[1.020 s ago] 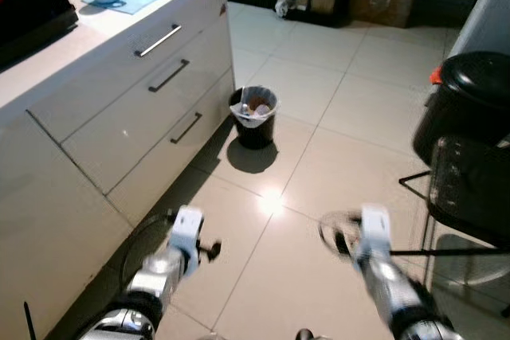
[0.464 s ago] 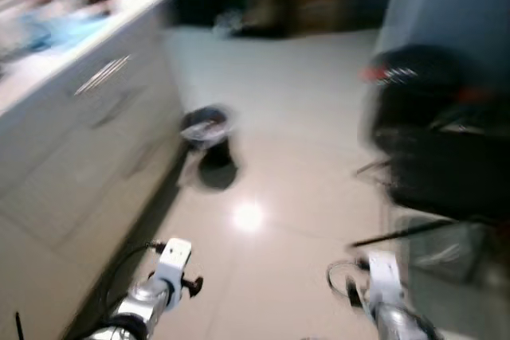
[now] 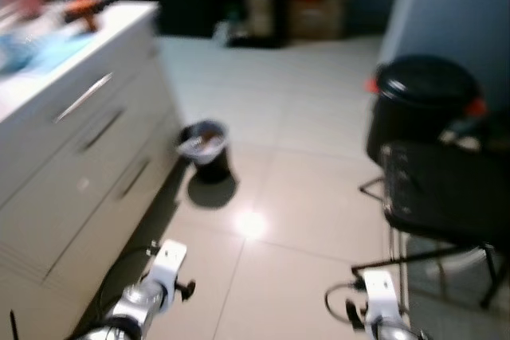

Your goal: Kitchen organization

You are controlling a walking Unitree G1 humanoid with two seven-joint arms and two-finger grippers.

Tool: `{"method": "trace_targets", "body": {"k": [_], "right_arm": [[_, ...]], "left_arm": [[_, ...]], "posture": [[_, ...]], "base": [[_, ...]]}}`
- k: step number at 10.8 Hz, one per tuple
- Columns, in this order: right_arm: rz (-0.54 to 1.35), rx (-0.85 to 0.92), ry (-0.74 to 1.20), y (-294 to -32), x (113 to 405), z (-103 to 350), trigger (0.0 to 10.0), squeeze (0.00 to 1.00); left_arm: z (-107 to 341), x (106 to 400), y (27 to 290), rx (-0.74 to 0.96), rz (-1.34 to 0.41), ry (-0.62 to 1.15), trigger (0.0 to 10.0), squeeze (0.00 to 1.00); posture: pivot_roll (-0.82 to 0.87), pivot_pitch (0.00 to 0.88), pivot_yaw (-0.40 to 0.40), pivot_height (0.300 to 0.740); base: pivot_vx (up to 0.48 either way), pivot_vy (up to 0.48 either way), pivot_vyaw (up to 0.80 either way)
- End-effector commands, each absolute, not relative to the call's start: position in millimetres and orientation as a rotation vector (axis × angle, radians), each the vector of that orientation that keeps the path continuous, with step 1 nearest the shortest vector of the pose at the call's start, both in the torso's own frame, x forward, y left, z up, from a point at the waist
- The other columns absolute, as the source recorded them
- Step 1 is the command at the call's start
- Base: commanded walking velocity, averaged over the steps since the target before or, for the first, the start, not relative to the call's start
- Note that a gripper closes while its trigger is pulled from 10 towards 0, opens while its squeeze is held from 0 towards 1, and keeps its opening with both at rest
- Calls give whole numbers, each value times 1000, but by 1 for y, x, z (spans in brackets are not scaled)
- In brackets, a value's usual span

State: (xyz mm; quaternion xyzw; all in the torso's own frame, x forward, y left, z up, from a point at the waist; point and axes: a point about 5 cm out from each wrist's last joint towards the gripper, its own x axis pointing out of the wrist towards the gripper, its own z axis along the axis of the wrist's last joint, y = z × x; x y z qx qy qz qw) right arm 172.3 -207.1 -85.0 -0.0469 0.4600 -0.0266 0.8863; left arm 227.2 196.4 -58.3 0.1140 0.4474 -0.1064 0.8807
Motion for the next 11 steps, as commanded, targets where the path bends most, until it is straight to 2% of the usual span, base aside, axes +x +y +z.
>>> {"method": "trace_targets", "body": {"k": [1, 4, 11], "right_arm": [[-56, -116, 969, -212, 169, -86, 10000, 0], [-43, -114, 962, -207, 173, -85, 10000, 0], [-50, -118, 997, -211, 168, -87, 10000, 0]], "left_arm": [[-58, 230, 191, 252, -238, 926, 10000, 0], [-61, 224, 196, 276, -231, 947, 10000, 0], [-68, 209, 207, 386, -222, 994, 10000, 0]], "posture": [[-37, 25, 89, 740], [-34, 29, 92, 740], [-36, 29, 86, 740]], "base": [[270, 341, 0], [174, 341, 0], [0, 0, -776]]}}
